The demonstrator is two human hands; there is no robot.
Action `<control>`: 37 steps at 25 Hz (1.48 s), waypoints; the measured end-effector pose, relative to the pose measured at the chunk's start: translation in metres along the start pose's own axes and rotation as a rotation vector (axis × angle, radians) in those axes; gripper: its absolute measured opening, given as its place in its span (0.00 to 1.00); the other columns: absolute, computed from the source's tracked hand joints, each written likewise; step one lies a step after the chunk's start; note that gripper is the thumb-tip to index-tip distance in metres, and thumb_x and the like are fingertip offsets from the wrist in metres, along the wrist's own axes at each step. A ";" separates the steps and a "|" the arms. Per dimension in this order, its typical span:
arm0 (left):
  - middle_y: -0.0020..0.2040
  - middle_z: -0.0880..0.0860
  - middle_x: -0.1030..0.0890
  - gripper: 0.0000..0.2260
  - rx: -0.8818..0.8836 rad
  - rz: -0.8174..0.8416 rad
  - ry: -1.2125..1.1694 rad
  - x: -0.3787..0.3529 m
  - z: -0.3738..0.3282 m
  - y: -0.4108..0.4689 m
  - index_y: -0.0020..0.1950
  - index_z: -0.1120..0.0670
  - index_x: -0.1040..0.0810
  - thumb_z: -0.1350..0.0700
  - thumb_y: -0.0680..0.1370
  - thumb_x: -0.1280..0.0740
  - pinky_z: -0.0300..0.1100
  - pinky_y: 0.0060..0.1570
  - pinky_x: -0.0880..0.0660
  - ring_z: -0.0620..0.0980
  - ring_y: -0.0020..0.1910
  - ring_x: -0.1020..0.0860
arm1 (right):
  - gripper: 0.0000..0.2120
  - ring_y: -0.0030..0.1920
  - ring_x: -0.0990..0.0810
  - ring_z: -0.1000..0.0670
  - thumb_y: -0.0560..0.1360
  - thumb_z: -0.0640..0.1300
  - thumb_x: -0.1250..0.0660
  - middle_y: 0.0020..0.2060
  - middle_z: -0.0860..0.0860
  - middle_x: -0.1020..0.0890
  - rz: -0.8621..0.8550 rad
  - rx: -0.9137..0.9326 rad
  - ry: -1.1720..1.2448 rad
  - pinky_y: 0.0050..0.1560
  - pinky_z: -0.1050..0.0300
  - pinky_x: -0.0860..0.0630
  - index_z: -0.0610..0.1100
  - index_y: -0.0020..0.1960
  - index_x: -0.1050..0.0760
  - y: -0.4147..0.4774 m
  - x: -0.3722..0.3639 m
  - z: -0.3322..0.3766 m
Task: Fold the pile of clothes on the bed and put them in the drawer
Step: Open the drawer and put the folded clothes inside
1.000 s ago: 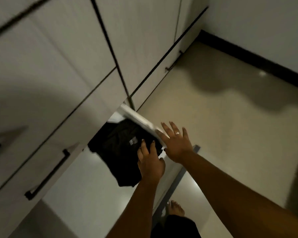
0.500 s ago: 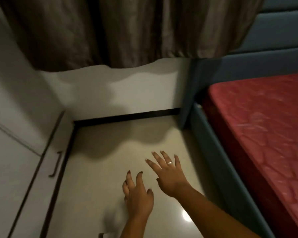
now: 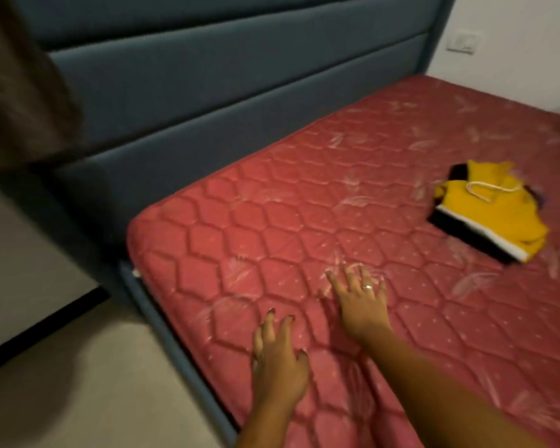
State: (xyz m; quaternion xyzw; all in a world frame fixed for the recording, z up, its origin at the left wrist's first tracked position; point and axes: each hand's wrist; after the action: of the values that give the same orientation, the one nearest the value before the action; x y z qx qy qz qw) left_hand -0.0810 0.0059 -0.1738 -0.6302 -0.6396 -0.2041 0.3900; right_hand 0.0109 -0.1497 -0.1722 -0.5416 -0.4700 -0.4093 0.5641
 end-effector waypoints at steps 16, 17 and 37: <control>0.77 0.54 0.68 0.58 0.036 0.457 0.560 -0.162 -0.130 0.149 0.74 0.37 0.69 0.47 0.66 0.22 0.60 0.68 0.34 0.62 0.76 0.62 | 0.30 0.76 0.52 0.37 0.82 0.44 0.47 0.78 0.43 0.53 -0.100 -0.588 -0.032 0.68 0.32 0.42 0.51 0.79 0.60 0.162 -0.042 -0.355; 0.76 0.55 0.69 0.60 0.040 0.446 0.563 -0.163 -0.134 0.151 0.73 0.37 0.71 0.48 0.66 0.21 0.60 0.68 0.34 0.63 0.76 0.63 | 0.31 0.76 0.51 0.37 0.82 0.45 0.47 0.78 0.43 0.53 -0.090 -0.605 -0.002 0.67 0.32 0.40 0.52 0.78 0.61 0.165 -0.047 -0.366; 0.79 0.55 0.59 0.52 -0.059 0.491 0.642 -0.150 -0.124 0.157 0.78 0.40 0.59 0.40 0.67 0.25 0.54 0.72 0.44 0.63 0.77 0.55 | 0.15 0.57 0.22 0.40 0.80 0.40 0.44 0.58 0.45 0.23 0.015 -0.236 0.151 0.51 0.51 0.26 0.48 0.65 0.31 0.093 -0.038 -0.244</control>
State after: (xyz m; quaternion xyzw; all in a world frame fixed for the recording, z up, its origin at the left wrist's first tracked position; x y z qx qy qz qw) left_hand 0.0855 -0.1658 -0.2475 -0.6794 -0.3098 -0.3098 0.5886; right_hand 0.1141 -0.3868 -0.2229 -0.5754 -0.3704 -0.4972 0.5334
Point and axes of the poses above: each hand's wrist, its own y-axis towards the middle knuckle, its own x-axis out of the back of the hand, z = x × y
